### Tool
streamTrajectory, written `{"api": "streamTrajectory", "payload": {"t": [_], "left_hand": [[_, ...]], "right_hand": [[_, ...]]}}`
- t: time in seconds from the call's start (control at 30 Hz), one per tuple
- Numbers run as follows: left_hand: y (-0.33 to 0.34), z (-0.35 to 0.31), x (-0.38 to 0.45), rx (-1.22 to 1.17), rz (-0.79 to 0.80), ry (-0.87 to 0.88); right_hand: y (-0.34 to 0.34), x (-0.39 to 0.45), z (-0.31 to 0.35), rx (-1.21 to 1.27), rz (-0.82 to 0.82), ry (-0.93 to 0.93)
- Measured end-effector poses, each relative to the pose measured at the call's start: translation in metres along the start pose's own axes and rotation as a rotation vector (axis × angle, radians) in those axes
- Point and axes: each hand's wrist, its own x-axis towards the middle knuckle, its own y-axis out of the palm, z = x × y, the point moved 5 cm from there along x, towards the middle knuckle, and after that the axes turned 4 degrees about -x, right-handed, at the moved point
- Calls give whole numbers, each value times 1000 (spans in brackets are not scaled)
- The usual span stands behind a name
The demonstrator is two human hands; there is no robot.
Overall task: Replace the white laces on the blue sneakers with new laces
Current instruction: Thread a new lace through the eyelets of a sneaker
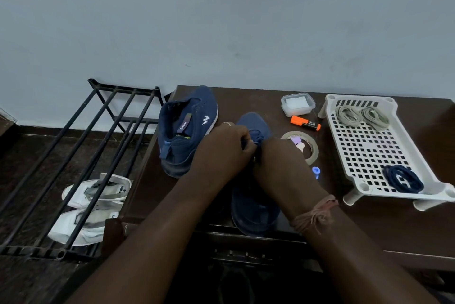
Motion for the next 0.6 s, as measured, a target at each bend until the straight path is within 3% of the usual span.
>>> {"api": "streamTrajectory", "payload": {"t": [0.27, 0.4, 0.6], "left_hand": [[2, -6, 0, 223, 64, 84], [3, -4, -1, 181, 45, 87], [9, -2, 0, 227, 29, 108]], "right_hand": [[16, 9, -18, 134, -24, 75], [15, 10, -27, 230, 35, 117], [18, 9, -23, 180, 6, 114]]}}
